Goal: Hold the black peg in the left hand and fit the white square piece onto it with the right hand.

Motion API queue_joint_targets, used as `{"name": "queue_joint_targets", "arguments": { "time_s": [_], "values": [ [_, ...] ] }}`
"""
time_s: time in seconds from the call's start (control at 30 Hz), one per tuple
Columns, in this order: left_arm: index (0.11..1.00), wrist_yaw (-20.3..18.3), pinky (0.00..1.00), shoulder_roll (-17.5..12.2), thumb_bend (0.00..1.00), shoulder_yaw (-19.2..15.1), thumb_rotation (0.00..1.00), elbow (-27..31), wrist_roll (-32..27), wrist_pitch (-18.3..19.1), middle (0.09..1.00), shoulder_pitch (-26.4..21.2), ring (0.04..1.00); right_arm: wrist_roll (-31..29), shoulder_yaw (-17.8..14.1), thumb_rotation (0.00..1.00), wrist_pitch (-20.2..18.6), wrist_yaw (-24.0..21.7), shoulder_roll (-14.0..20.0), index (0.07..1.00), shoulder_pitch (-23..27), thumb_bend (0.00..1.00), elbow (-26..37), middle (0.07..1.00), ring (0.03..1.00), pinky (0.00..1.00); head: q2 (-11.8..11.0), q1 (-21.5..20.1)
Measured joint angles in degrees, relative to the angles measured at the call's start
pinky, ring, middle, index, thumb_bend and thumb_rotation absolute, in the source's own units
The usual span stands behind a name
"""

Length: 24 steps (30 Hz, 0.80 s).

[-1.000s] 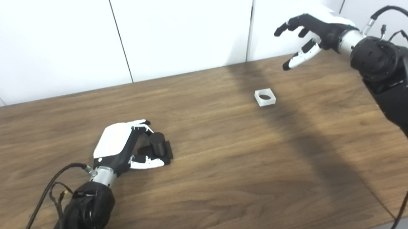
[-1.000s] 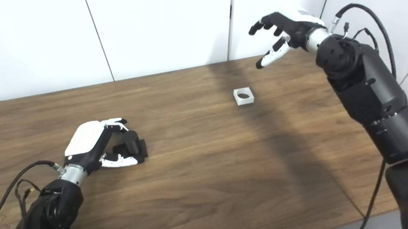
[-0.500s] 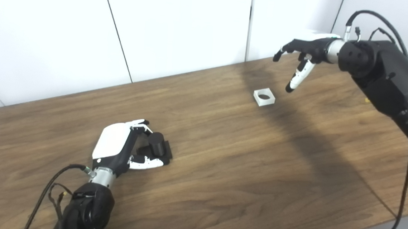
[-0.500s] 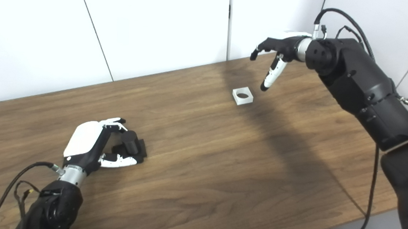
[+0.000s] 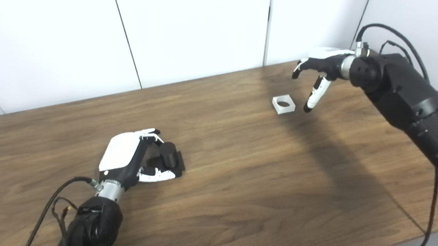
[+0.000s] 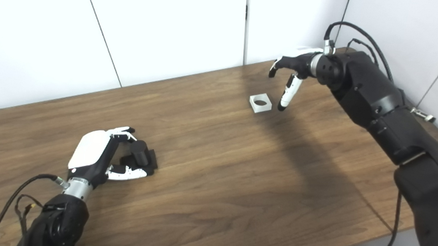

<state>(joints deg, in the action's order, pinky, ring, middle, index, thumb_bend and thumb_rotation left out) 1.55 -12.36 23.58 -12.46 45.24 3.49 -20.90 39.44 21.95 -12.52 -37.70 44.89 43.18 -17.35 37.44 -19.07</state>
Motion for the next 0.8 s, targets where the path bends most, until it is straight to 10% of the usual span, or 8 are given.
{"name": "queue_joint_targets", "arguments": {
  "time_s": [0.8],
  "values": [
    [0.542, 0.0, 0.79, 0.0, 0.89, 0.0, 0.34, 0.3, 0.0, 0.0, 0.840, 0.2, 0.846, 2.7, 1.5, 0.29, 0.4, 2.1, -4.7, 0.834, -0.7, 0.93, -3.1, 0.971, 0.977, 0.93, 0.8, 0.9]
  ]
}}
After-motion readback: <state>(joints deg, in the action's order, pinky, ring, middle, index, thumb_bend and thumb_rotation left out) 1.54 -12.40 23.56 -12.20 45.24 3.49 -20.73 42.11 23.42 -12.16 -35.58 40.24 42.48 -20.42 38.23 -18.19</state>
